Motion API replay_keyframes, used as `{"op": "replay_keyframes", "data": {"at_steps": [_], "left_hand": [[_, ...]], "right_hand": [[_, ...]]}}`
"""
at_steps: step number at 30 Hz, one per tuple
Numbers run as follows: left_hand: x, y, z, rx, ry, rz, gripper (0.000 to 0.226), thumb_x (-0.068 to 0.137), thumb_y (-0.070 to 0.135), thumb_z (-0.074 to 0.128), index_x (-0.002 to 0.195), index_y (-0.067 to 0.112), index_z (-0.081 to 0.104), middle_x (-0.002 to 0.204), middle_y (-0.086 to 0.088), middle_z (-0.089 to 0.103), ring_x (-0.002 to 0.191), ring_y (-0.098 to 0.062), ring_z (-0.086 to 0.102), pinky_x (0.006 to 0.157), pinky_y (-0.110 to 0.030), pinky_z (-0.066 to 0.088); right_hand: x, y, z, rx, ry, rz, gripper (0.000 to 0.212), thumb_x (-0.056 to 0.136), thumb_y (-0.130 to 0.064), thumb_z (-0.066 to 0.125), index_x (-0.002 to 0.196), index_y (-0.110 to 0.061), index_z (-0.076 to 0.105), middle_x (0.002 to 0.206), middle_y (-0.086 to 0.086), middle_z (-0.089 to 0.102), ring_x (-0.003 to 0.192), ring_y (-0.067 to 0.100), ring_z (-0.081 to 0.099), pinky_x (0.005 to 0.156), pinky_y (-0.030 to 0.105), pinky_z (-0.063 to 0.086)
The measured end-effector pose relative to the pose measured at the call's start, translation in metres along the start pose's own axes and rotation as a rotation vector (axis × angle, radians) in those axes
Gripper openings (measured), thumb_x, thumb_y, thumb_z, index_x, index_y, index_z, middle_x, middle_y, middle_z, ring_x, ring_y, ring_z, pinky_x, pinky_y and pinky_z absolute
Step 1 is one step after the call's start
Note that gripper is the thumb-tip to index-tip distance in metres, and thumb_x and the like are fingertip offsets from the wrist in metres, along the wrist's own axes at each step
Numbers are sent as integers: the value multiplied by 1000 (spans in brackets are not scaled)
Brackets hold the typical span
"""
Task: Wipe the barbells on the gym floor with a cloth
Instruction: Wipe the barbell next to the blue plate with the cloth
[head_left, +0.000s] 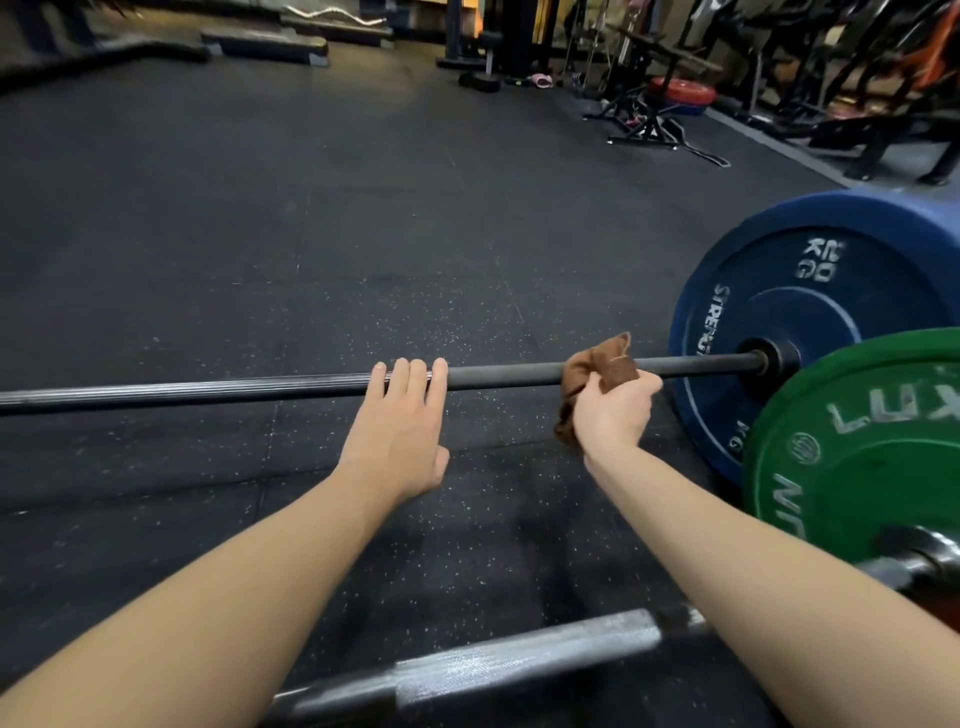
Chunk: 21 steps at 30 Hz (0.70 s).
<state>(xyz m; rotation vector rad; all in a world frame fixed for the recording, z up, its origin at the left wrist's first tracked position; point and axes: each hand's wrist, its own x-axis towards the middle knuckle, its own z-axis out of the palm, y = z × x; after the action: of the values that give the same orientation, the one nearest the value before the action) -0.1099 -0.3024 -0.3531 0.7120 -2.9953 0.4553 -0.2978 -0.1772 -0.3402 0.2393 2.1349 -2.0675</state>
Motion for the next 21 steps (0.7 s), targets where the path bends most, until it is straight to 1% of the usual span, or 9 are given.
{"op": "replay_keyframes", "data": {"at_steps": [1, 3, 6, 8, 10, 12, 15, 18, 21], "left_hand": [[0, 0, 0, 3, -1, 1, 93, 91, 48, 41, 160, -1, 3, 150, -19, 30, 142, -39, 28, 123, -55, 18], [-1, -1, -2, 1, -4, 5, 93, 91, 48, 41, 160, 0, 2, 151, -20, 29, 143, -39, 27, 123, -55, 18], [-1, -4, -2, 6, 3, 23, 93, 90, 48, 41, 160, 0, 3, 150, -19, 30, 141, -38, 29, 122, -54, 20], [0, -5, -2, 8, 7, 29, 93, 90, 48, 41, 160, 0, 4, 149, -18, 31, 140, -38, 30, 121, -54, 20], [0, -4, 0, 10, 5, 22, 93, 90, 47, 40, 160, 0, 3, 150, -18, 30, 141, -38, 28, 122, -54, 19], [0, -2, 1, 12, -3, 10, 93, 90, 48, 40, 160, 0, 1, 152, -19, 28, 144, -39, 25, 122, -55, 17], [0, 0, 0, 14, -6, 5, 95, 91, 50, 42, 160, 0, -1, 154, -19, 25, 147, -39, 22, 123, -55, 16], [0, -1, 0, -9, 0, 2, 95, 90, 50, 44, 160, 0, 3, 153, -18, 28, 146, -39, 24, 123, -55, 18], [1, -3, 0, -9, -2, 11, 95, 88, 49, 44, 160, 0, 6, 150, -17, 32, 143, -38, 28, 122, -54, 20]], "right_hand": [[20, 5, -1, 56, -4, 44, 15, 88, -51, 45, 101, -55, 48, 107, -10, 61, 90, 10, 63, 82, 37, 55], [32, 5, -4, 79, 64, 84, 30, 79, -53, 50, 109, -47, 50, 105, -4, 62, 85, 19, 64, 72, 36, 51], [9, -12, -6, 26, 114, 85, 30, 93, -44, 55, 116, -25, 50, 100, -1, 64, 78, 19, 64, 62, 30, 46], [1, -6, 2, -82, 121, 39, 24, 102, -40, 48, 118, -23, 52, 97, -1, 62, 81, 19, 63, 63, 30, 44], [-1, 9, 14, -149, 78, 46, 38, 98, -49, 43, 122, -23, 59, 94, -3, 63, 86, 22, 62, 61, 29, 38], [-16, 13, 28, -168, 28, 87, 43, 95, -49, 47, 128, -23, 56, 101, -5, 63, 94, 23, 60, 71, 33, 41], [-49, 12, 40, -102, -92, 139, 35, 104, -24, 51, 136, -15, 42, 116, -4, 51, 102, 18, 52, 91, 32, 38], [-60, 25, 53, -236, -163, 145, 37, 105, -23, 51, 139, -10, 45, 122, -1, 57, 104, 18, 54, 95, 30, 38], [-64, 17, 44, -277, -220, 101, 35, 100, -25, 60, 126, -13, 38, 126, 8, 58, 110, 26, 60, 99, 38, 48]]}}
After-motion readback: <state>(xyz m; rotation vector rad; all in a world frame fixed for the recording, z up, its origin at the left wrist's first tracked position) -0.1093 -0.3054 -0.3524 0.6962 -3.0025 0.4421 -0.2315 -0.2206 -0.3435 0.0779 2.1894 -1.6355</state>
